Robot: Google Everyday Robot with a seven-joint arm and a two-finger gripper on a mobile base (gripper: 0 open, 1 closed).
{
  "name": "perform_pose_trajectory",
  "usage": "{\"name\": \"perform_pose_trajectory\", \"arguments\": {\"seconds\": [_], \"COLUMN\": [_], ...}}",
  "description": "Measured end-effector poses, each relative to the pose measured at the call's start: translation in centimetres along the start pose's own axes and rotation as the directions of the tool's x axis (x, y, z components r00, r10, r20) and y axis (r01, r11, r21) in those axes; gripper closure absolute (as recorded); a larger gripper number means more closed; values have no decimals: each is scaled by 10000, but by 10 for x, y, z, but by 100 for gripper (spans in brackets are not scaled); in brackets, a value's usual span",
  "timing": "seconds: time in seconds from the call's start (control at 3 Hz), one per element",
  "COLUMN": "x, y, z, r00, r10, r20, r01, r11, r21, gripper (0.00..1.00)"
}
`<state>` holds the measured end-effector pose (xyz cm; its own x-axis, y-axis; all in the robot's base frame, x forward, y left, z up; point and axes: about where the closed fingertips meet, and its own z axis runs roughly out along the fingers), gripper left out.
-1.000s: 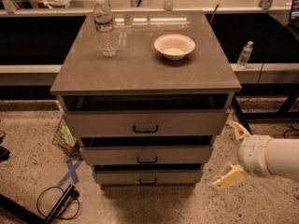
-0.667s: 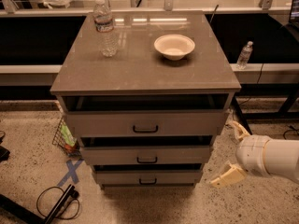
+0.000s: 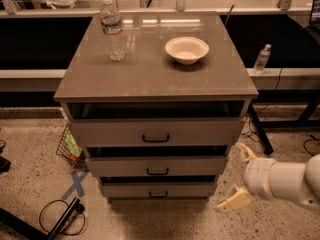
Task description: Open bottom drawer
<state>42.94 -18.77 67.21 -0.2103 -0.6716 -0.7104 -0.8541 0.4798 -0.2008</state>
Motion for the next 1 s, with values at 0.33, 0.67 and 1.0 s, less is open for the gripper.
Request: {"name": "perform_pose_trajectory", "arguments": {"seconds": [0.33, 0.67, 1.0], "x": [33, 81, 108], "y": [33, 76, 97], "z": [45, 108, 144], "r00": [9977, 9913, 9878], "r10": [457, 716, 928], "r20": [509, 1104, 1251], "r01": [-429, -573, -701], "r11": [9976, 9902, 9820], "r21": [-539, -1277, -1755], "gripper": [0, 0, 0]}}
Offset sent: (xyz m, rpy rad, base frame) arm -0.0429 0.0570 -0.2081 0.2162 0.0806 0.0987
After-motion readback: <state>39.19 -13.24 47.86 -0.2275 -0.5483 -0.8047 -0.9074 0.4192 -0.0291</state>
